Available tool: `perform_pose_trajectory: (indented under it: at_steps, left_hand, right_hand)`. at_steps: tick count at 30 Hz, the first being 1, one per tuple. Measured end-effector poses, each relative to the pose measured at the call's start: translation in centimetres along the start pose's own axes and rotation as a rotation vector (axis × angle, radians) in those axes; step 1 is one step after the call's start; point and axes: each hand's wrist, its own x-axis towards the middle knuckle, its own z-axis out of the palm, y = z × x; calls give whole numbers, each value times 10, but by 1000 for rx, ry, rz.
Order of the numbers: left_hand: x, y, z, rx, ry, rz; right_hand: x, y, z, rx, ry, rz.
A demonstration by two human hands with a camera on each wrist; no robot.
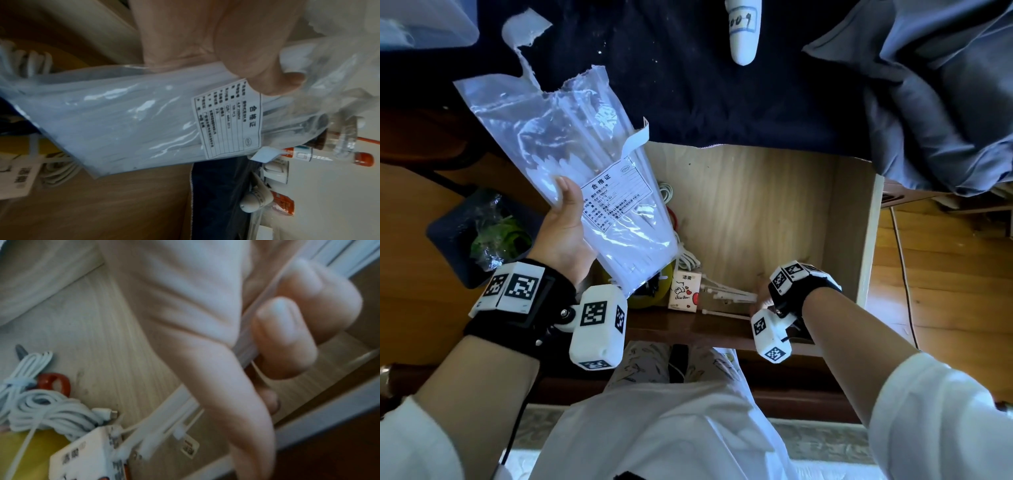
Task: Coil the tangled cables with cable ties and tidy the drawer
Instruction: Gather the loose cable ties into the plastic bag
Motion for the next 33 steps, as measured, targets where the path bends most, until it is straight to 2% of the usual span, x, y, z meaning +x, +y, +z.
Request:
perform_pose_trajectory:
  at_steps: [4,7,11,14,16,21,24,27,30,33]
  left_hand:
    - [-4,18,-1,17,56,25]
    - [-12,26,6,49,135,10]
    - [-21,28,13,74,150,-23]
    - [-29,30,21,84,105,-33]
    - [-33,34,27,112,102,-33]
    - [-46,48,49,159,97,-49]
    - [-55,59,67,313,84,-3]
    - [-62,66,74,319,53,-5]
    - [-50,59,60,265,101,43]
    - [-39,51,46,174,124,-14]
  right_hand:
    - [-29,8,-4,232,32,-22]
    - [-73,1,-21,566,46,-95]
    - [-107,-3,-33,941,195,-393]
    - [-135,-8,-41,1236,293,-528]
    - [-157,-16,-49,1396,351,-562]
    - [-211,-26,-78,1593,615,-626]
    - [-244,-33,-105,1616,925,-637]
    - [-270,-31,-140,1652,1198,-687]
    - [-285,-29,-173,1706,1318,-745]
    - [-288,-30,-203,1726,1375,-835]
